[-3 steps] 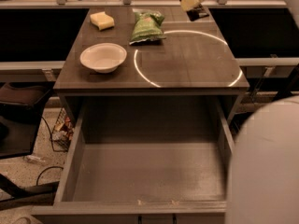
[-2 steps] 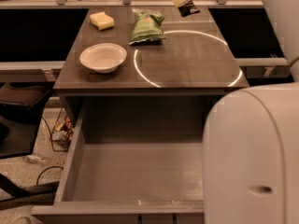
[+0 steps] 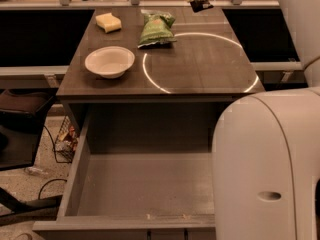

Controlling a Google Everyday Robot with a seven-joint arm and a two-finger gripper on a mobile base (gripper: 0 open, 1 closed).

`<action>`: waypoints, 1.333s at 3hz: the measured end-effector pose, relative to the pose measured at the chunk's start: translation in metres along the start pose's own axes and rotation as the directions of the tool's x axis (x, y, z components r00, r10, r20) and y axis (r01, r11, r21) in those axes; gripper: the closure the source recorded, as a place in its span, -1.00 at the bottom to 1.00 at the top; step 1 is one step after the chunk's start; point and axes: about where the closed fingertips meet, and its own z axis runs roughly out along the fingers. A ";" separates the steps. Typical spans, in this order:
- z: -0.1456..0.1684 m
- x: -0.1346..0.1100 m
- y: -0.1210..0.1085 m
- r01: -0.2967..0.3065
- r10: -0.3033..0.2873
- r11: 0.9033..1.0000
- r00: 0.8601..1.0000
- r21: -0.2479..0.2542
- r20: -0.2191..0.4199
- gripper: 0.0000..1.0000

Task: Move rxbar chocolate near green jalapeno chip bag

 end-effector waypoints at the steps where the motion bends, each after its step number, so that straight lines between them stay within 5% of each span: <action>1: 0.007 0.002 -0.009 -0.049 0.049 0.997 0.999 0.053 -0.001 1.00; 2: 0.031 0.023 -0.032 -0.207 0.205 0.969 0.978 0.138 0.031 1.00; 3: 0.061 0.050 -0.048 -0.286 0.288 0.941 0.958 0.183 0.016 1.00; 4: 0.080 0.051 -0.057 -0.310 0.311 0.933 0.950 0.184 0.025 1.00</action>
Offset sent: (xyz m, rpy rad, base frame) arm 0.0276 -0.0469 -0.0803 0.2021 -0.0058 -0.4709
